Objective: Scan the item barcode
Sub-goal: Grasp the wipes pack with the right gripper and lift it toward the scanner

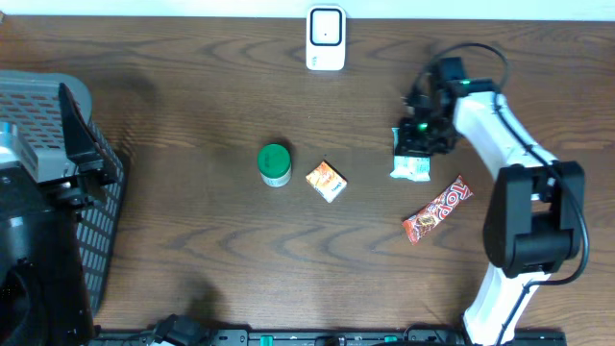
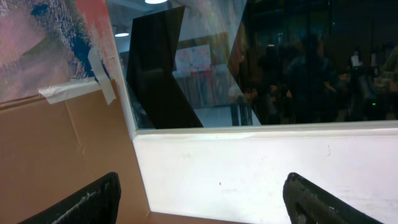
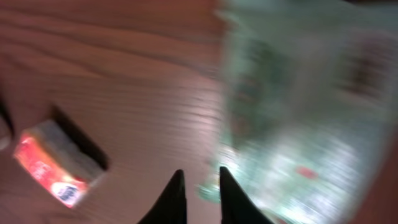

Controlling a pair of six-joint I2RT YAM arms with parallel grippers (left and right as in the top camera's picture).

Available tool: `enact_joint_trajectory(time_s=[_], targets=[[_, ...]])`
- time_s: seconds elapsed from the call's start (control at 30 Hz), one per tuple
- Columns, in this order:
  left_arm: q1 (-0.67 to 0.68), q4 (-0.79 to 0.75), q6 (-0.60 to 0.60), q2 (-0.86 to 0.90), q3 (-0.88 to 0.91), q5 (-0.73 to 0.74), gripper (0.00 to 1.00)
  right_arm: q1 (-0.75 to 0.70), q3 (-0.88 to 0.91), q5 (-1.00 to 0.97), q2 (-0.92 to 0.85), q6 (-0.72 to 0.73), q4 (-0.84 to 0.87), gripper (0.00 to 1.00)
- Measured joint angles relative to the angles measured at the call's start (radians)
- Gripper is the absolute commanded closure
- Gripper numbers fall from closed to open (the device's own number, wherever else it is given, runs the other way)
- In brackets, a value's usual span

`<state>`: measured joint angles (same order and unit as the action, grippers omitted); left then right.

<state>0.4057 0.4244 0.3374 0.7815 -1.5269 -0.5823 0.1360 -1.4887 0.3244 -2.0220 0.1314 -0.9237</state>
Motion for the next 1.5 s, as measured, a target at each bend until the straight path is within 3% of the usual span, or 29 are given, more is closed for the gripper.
enact_joint_trajectory(time_s=[0.17,0.33,0.8,1.13,1.17,1.23,1.3,1.4,1.5], targets=[[0.000,-0.001,0.000,0.000,0.000,0.000,0.16,0.092,-0.001,-0.079,0.000,0.042,0.073,0.99],[0.000,-0.002,0.000,0.000,0.000,0.000,0.16,0.151,-0.001,-0.170,-0.006,0.087,0.045,0.99],[0.000,-0.005,0.000,0.000,0.000,0.000,0.16,0.137,0.028,-0.284,-0.017,0.113,-0.089,0.99],[0.000,-0.009,0.000,0.000,0.000,0.000,0.16,0.103,0.031,-0.595,-0.017,0.223,-0.281,0.99],[0.000,-0.009,0.000,0.000,0.000,0.000,0.16,0.095,0.031,-0.618,-0.017,0.240,-0.288,0.92],[0.000,-0.009,0.000,0.000,0.000,0.000,0.16,0.087,0.031,-0.619,-0.017,0.256,-0.288,0.77],[0.000,-0.009,0.000,0.000,0.000,0.000,0.16,0.080,0.031,-0.585,-0.017,0.248,-0.285,0.78],[0.000,-0.009,0.000,0.000,0.000,0.000,0.16,0.081,0.031,-0.428,-0.017,0.220,-0.267,0.91],[0.000,-0.009,0.000,0.000,0.000,0.000,0.16,0.085,0.032,-0.285,-0.016,0.201,-0.221,0.81]])
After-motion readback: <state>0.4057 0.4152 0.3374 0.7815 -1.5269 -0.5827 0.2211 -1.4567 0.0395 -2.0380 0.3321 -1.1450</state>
